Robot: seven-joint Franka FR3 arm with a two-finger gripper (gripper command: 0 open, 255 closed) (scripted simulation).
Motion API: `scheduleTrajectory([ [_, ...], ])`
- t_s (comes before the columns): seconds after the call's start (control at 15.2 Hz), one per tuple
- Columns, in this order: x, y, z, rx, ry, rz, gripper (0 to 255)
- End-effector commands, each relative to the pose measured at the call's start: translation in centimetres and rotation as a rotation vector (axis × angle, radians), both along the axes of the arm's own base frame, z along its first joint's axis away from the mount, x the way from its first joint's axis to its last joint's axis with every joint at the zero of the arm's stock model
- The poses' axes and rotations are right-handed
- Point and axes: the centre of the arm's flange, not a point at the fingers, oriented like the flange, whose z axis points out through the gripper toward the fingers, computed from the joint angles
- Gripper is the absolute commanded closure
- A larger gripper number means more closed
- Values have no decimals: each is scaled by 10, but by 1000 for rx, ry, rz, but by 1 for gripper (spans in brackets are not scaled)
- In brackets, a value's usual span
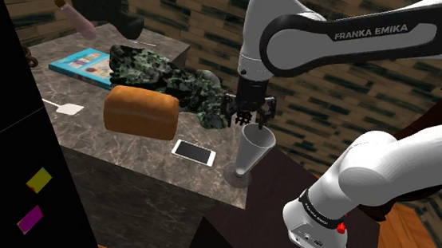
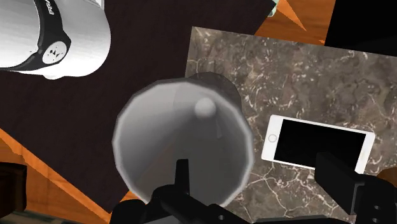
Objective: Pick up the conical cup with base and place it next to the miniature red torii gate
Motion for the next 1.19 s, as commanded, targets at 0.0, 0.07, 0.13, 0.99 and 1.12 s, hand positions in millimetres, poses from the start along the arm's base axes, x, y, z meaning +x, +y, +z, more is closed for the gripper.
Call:
scheduleTrajectory([
  [0.0,-4,5,-10,-13,-9,-5,0],
  [0.07,-5,4,-16,-13,-9,-5,0],
  [0.13,-6,4,-21,-13,-9,-5,0],
  [0.99,-10,3,-45,-13,-9,-5,255],
  [1.12,-10,3,-45,-13,-9,-5,255],
])
